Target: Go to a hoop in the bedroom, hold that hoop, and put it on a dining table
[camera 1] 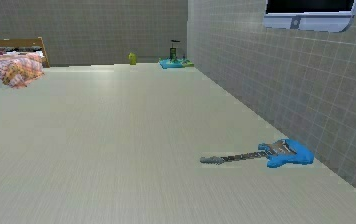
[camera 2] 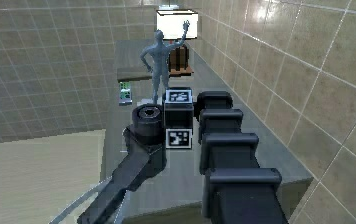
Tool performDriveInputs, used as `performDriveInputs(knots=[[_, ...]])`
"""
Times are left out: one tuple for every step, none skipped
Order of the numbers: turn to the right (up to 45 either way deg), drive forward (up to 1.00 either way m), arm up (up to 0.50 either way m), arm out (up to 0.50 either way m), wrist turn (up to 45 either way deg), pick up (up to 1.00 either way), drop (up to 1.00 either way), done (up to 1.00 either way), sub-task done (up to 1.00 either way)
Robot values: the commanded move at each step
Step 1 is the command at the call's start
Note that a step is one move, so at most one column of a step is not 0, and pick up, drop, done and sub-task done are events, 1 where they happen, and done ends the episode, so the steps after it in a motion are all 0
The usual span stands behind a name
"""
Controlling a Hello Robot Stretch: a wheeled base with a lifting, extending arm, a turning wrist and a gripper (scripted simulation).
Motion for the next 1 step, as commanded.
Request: performDriveInputs(knots=[[0.0, 0.00, 0.00, 0.00, 45.0, 0.00, 0.00, 0.00, 0.00]])
